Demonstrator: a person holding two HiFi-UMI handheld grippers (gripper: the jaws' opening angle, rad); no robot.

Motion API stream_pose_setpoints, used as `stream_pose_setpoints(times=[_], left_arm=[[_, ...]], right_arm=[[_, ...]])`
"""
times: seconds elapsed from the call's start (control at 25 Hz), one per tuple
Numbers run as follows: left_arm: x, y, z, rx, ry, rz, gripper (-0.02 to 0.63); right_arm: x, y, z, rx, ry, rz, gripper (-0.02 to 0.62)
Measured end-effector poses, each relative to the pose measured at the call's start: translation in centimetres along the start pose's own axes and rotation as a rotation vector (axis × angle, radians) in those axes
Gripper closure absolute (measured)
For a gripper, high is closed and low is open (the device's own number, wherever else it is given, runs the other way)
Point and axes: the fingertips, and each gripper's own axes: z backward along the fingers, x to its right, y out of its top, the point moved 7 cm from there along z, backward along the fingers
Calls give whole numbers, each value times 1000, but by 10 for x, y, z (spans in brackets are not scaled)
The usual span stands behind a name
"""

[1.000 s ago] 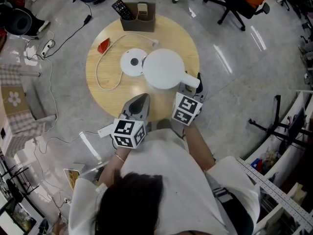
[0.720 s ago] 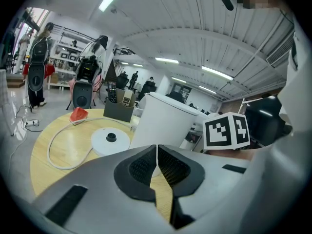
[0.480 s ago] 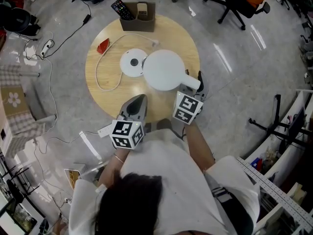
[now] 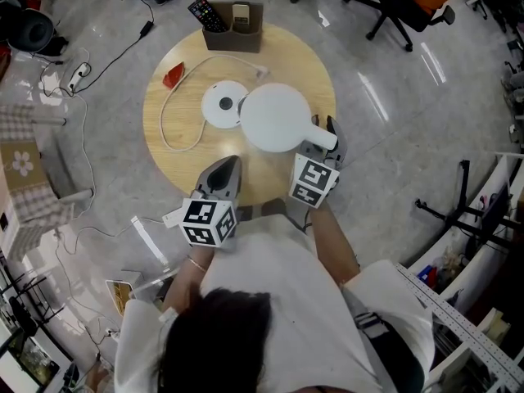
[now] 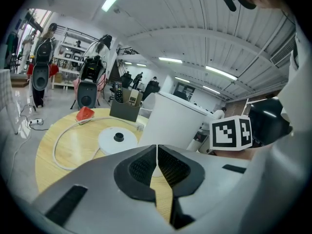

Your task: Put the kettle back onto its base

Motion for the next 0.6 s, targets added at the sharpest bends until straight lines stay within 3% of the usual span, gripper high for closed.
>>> stream_pose_setpoints(times=[0.12,0.6], left_arm=[[-10,1,1,2,23,1,574],[-15,0,-2,-21,19,-21,574]], right_arm=[[-3,-1,-2,27,20,12,521],[-6,-3,-4,37,20,-10,558]])
